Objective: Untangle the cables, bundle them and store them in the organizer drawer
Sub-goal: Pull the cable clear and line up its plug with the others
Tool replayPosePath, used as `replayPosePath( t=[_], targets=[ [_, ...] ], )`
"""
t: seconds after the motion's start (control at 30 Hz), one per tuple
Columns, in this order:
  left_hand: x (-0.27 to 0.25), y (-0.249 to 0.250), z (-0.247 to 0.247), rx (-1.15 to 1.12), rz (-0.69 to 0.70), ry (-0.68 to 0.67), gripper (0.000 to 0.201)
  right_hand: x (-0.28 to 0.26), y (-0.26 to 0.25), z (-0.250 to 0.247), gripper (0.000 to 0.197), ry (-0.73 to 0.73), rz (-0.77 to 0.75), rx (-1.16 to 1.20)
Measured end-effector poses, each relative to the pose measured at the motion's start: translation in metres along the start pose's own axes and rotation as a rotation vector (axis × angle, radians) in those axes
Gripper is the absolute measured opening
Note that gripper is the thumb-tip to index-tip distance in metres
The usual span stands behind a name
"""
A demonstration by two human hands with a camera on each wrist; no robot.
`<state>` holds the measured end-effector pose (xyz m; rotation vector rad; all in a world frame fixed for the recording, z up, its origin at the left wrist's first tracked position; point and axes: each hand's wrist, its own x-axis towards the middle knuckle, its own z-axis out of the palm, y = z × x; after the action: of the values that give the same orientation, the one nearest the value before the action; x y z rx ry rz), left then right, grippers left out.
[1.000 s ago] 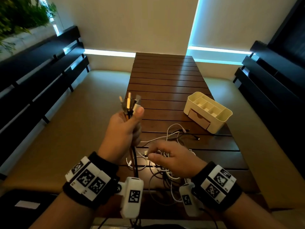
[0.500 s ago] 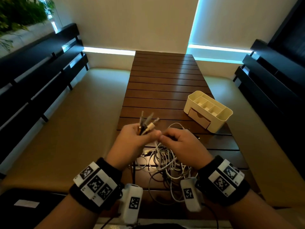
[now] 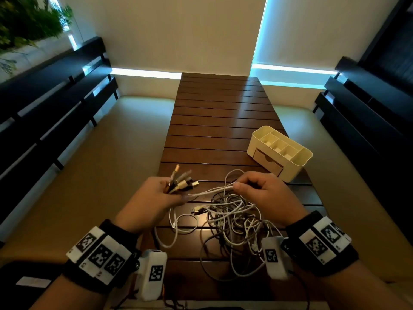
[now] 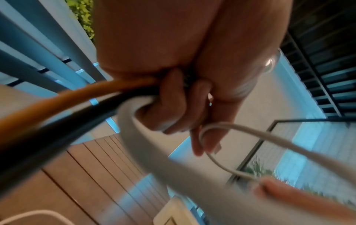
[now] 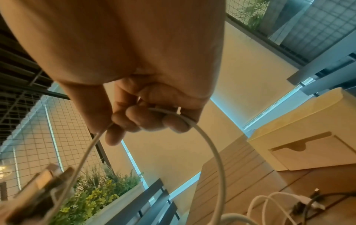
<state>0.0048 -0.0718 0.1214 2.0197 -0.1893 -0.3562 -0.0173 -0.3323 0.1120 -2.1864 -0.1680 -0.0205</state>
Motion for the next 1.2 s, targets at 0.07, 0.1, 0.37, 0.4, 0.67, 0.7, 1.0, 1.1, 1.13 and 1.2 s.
replayPosePath(
  t=[0.07,0.1,0.37,0.4,0.67,0.7,1.0,1.1,1.13,1.2],
  targets=[
    [0.0,-0.003,0.005,0.093,-0.013,-0.027,0.014,0.002,-0.005,0.001,0.012,-0.003,-0.05,-0.029],
    [0.001,-0.003,0.008,0.105,-0.019,-0.015,0.01,0.003,-0.007,0.001,0.011,-0.014,-0.068,-0.059],
    [0.004,0.016,0.01,-0.078,0.123,0.2,0.014,0.004,-0.002,0.003,0.016,-0.213,0.025,-0.367],
    [0.003,0.018,0.012,-0.107,0.131,0.172,0.014,0.003,-0.003,0.005,0.016,-0.208,0.014,-0.34],
    [-0.001,0.032,0.035,-0.216,0.17,-0.161,0.017,-0.004,-0.03,0.005,0.009,-0.112,-0.239,-0.08],
    [-0.002,0.033,0.036,-0.217,0.168,-0.174,0.019,-0.005,-0.032,0.004,0.01,-0.093,-0.258,-0.069],
    [0.0,0.02,0.009,-0.298,0.047,0.06,0.021,-0.012,-0.006,-0.005,0.011,0.081,-0.062,0.088],
    [0.0,0.019,0.013,-0.117,0.106,0.044,0.008,-0.011,-0.005,-0.003,0.012,0.088,-0.034,0.07],
    [0.001,0.02,0.017,-0.098,0.126,0.037,0.007,-0.01,-0.006,-0.001,0.012,0.066,-0.031,0.043],
    [0.001,0.023,0.025,-0.059,0.164,0.006,0.007,-0.008,-0.009,0.004,0.011,0.006,-0.033,-0.018]
  ],
)
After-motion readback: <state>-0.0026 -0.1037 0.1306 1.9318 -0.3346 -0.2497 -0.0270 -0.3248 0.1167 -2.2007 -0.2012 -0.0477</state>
